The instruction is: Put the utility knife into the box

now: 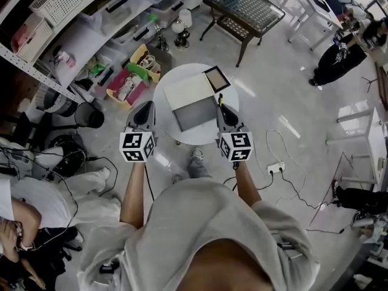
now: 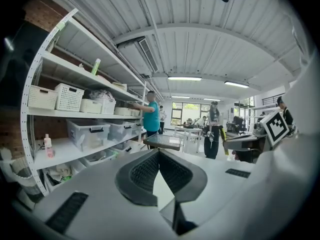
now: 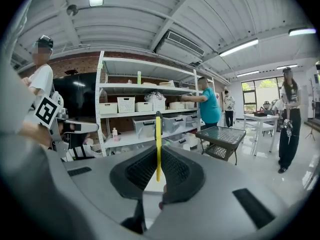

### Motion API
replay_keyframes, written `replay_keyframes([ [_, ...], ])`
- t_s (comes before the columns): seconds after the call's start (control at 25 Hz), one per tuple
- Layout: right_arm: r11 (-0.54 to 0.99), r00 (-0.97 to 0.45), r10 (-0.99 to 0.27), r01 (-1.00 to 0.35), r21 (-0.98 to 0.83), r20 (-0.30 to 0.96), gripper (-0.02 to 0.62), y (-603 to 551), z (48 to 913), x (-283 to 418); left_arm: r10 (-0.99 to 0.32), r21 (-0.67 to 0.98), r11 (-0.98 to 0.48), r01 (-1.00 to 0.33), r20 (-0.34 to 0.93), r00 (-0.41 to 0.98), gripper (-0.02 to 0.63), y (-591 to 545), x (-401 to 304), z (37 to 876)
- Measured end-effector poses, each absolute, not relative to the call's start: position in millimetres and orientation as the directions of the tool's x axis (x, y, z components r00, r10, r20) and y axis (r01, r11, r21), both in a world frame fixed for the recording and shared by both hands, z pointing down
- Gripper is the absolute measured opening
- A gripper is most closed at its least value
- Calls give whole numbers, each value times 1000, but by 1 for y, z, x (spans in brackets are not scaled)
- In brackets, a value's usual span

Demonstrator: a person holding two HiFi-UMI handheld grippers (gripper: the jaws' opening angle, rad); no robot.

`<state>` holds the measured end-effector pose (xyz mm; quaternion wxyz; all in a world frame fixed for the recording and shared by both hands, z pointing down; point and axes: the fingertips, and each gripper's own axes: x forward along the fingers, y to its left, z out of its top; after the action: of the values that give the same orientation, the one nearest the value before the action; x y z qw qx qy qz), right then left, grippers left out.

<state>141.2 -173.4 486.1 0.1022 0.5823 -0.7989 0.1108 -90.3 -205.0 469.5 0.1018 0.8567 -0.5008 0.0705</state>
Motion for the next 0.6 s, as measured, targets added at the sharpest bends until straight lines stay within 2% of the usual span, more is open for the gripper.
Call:
replay_keyframes([
  [0.6, 448, -459, -832, -887, -111, 313, 48, -267, 506, 158, -899, 82, -342, -936, 262, 352, 20, -265, -66, 478],
])
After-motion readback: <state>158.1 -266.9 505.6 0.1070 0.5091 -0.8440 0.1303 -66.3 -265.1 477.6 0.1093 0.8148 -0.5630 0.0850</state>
